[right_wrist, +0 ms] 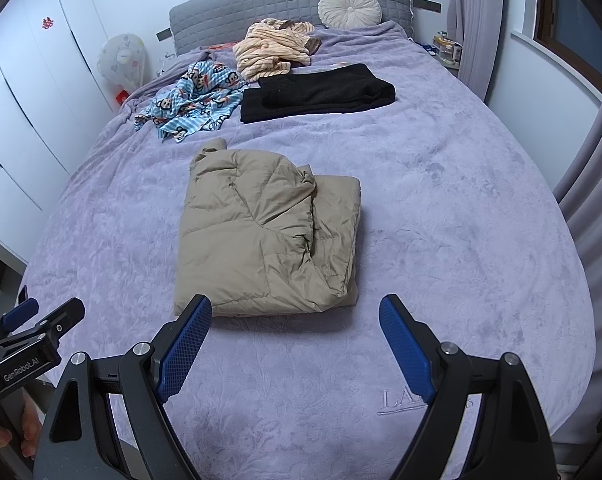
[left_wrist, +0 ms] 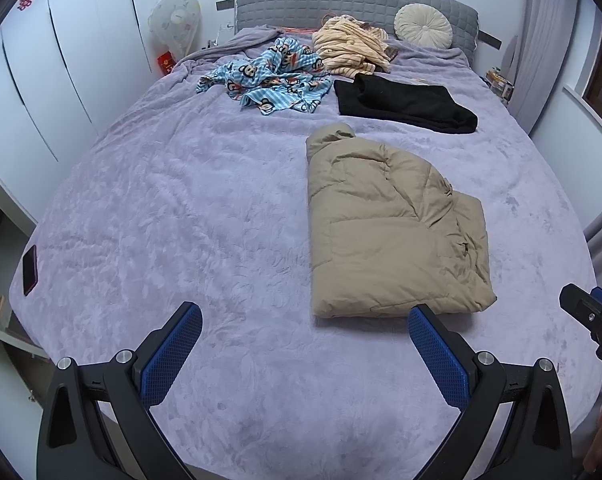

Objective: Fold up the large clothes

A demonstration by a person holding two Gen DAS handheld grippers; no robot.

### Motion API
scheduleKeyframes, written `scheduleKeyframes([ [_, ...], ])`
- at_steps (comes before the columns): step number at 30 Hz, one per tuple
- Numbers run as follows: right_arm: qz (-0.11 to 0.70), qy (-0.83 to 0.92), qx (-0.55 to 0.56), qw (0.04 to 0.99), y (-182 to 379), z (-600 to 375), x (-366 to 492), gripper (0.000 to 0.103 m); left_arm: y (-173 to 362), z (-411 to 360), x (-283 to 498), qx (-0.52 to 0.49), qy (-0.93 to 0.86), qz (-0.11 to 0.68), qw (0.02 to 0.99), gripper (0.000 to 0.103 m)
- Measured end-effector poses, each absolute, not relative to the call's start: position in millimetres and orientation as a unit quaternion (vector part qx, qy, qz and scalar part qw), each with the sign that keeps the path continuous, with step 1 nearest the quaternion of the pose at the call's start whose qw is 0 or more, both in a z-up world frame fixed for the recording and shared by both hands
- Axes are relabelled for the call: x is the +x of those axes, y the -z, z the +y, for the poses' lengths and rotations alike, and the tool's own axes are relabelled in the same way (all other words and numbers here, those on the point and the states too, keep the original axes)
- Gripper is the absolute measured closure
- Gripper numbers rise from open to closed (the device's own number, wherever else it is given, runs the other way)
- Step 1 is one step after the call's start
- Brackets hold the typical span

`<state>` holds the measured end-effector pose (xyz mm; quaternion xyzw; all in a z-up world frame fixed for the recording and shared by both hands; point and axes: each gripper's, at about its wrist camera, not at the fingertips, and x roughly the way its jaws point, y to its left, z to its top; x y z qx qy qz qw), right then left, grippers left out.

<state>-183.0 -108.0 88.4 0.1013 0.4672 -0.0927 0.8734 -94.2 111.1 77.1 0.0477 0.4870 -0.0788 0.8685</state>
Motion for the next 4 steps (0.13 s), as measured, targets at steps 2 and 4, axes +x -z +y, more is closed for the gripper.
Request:
scheduleKeyframes([
  [2, 0.468, 0.093, 0.101, 0.873, -88.5, -107.8, -183.8, 0.015, -77.6, 110.5, -94.0, 0.049, 0.08, 0.485, 0.869, 0.0],
  [4, 0.468, 0.092, 0.102, 0.873, -88.3, -108.1, -183.5, 0.015, -77.7, 110.1, -93.8, 0.05, 0.081, 0.486, 0.869, 0.0],
])
